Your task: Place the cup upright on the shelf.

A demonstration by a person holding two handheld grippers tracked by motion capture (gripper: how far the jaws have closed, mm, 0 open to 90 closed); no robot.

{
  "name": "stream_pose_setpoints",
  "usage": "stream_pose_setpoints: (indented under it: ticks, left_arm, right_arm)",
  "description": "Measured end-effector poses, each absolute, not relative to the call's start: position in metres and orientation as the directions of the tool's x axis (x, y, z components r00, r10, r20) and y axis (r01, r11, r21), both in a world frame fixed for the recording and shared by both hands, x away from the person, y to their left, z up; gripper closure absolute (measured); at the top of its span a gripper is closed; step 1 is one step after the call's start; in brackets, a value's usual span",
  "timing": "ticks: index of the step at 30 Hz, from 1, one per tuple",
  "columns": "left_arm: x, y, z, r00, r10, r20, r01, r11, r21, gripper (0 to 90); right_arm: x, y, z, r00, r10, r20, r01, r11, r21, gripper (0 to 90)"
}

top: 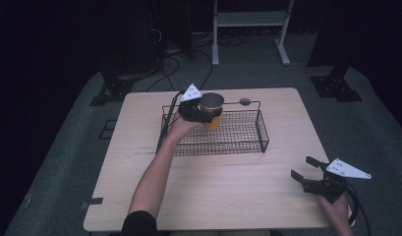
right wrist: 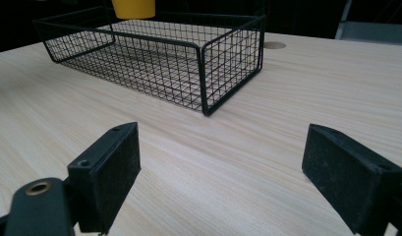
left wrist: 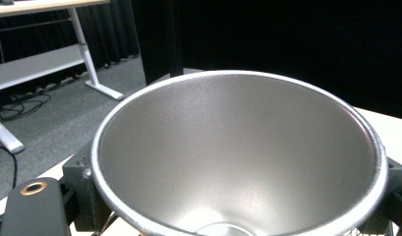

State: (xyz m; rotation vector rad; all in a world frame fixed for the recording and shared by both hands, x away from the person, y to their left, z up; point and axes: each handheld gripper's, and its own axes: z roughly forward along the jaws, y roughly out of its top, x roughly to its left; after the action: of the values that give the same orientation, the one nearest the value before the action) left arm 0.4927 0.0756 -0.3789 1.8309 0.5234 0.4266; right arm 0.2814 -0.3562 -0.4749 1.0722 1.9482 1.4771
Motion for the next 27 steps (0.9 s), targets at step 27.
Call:
stream_pose_setpoints:
  ticks: [27]
  left_arm:
    - [0.505, 0.066, -0.402, 0.853, 0.521, 0.019, 0.192, -0.348, 0.918, 11.6]
  right_arm:
    - [0.281, -0.356, -0.475, -0.589, 0.804, 0.082, 0.299, 0.122, 0.947, 13.5]
